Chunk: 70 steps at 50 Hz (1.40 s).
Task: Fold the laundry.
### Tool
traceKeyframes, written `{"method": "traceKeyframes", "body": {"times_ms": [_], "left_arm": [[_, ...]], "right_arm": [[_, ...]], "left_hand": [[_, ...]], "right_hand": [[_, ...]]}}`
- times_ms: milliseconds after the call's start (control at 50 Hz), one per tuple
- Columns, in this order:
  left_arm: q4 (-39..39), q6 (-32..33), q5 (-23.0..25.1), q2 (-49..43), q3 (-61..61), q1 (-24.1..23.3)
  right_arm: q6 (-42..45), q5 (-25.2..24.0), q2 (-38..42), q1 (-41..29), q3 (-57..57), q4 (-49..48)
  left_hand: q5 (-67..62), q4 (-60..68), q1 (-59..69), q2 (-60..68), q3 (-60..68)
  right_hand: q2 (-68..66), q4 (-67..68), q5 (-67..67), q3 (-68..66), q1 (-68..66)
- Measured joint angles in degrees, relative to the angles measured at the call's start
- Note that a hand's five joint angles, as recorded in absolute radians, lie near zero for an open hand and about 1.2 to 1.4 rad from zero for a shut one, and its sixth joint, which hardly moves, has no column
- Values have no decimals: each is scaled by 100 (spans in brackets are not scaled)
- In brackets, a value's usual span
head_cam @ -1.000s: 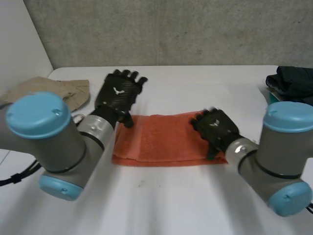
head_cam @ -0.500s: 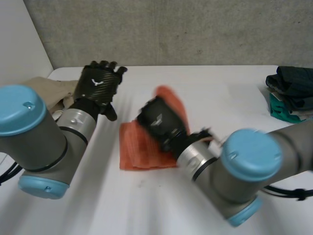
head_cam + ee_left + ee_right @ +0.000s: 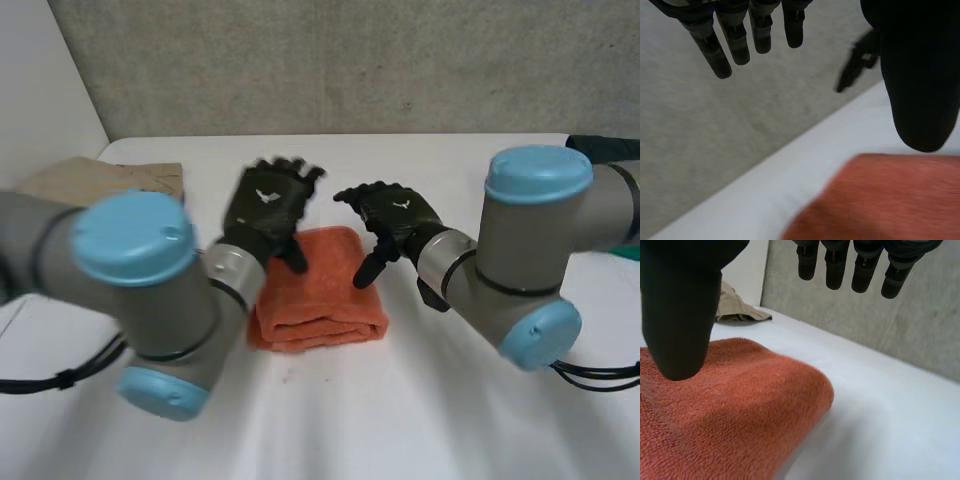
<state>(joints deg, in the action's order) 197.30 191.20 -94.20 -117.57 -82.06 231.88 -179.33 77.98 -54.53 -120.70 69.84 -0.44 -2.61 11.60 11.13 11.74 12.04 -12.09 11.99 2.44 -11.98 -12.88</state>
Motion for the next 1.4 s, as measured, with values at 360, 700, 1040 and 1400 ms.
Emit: {"method": "traceKeyframes", "body": {"times_ms": [360,700,1040,1400], "left_arm": [[-1995,76,-876,-1324,1128,308],[-1764,8,1161,513,960,697],[-1880,-434,3798,882,881,891],[-1840,-442,3731,867,782,893]], "right_arm": [[898,17,1811,-32,-2150,2224],[2332,937,-208,-661,-5,303],[2522,935,52,-1310,2151,-2277],[2642,984,872,-1289,1360,-3005]], "left_hand": [[-20,12,22,12,13],[0,0,0,1,1],[0,0,0,1,1],[0,0,0,1,1]], "right_hand": [[69,0,0,0,26],[72,0,-8,0,63],[60,0,-8,0,62],[-1420,1480,1301,-1480,-1437]]}}
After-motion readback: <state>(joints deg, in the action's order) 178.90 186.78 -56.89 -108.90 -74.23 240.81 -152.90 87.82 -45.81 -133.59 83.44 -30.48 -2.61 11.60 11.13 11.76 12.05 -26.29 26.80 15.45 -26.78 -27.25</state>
